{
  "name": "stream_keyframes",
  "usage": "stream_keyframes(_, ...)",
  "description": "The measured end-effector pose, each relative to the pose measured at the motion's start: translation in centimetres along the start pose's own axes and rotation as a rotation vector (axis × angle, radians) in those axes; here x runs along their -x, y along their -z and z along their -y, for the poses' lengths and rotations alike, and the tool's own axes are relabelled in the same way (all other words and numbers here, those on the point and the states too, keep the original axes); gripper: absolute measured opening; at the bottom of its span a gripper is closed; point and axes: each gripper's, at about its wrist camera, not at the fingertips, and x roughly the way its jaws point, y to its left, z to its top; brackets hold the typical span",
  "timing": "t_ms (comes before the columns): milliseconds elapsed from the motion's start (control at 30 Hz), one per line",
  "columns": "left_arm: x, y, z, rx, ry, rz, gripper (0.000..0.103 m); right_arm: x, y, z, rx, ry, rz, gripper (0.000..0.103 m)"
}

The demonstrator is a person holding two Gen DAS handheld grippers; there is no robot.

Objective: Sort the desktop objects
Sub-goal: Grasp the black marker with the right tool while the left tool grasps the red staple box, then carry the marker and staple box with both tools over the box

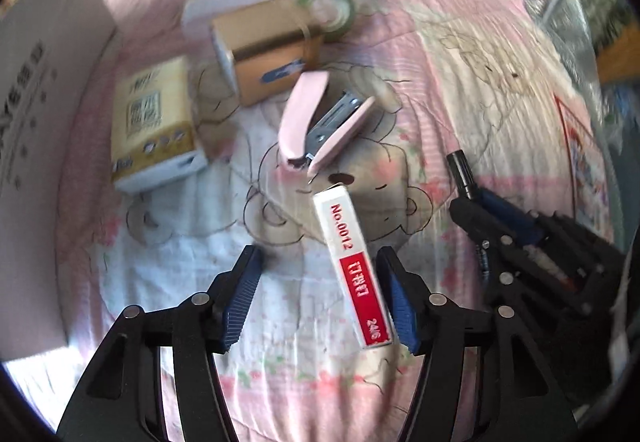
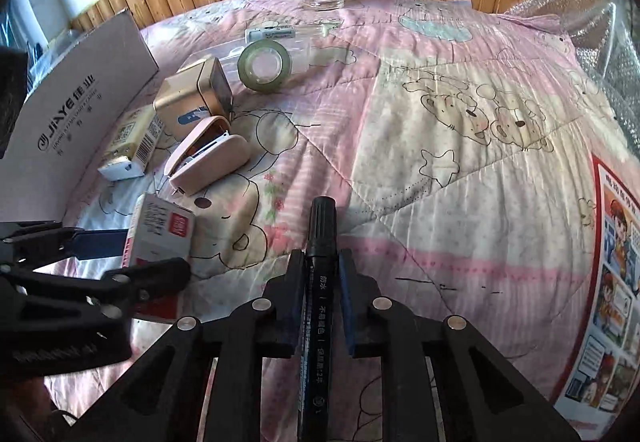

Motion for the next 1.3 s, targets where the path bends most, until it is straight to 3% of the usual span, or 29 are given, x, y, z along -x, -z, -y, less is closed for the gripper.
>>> stream_keyframes(67,0.0,0.2,0.2,-0.023,-0.005,0.025,0.06,0.0,0.3,0.4,-0.023,-0.016,0.026,0.018)
stream_keyframes(200,0.2,0.8,-0.4,-0.022,-0.004,0.054,0.046,0.2,1.1,0.4,-0.018,-0.013,0.072,0.017)
stream_keyframes(300,0.5,1.1,-1.4,0.013,0.037,0.06,0.033,0.4,1.0,0.1,-0.028,-0.003,0.062,0.017)
stream_keyframes(400,0.7,1.7,-2.5,0.06,0.08,0.053,0.027,1.5,1.5,-0.2,-0.041,-0.019,0.071,0.017)
stream_keyframes(667,1.1,3.4,-4.6,0.176,0.149,0.032,0.026,3.4,3.5,-1.0,-0.064,-0.034,0.074,0.017)
stream_keyframes(767,1.1,3.6,-4.8,0.176,0.148,0.027,0.036,4.0,4.3,-1.3,-0.065,-0.031,0.076,0.017)
stream_keyframes(833,1.2,3.7,-4.4,0.142,0.133,0.044,0.035,4.3,4.9,-1.6,-0.063,-0.03,0.078,0.017)
stream_keyframes(900,1.7,3.9,-4.4,0.12,0.132,0.07,0.014,4.6,5.5,-1.8,-0.067,-0.037,0.075,0.017)
stream_keyframes(1133,4.0,4.9,-4.6,0.12,0.164,0.126,0.014,6.2,6.6,-3.2,-0.031,-0.058,0.089,0.017)
stream_keyframes(1300,5.8,5.8,-5.0,0.123,0.14,0.166,0.014,7.1,6.9,-4.6,0.001,-0.071,0.103,0.017)
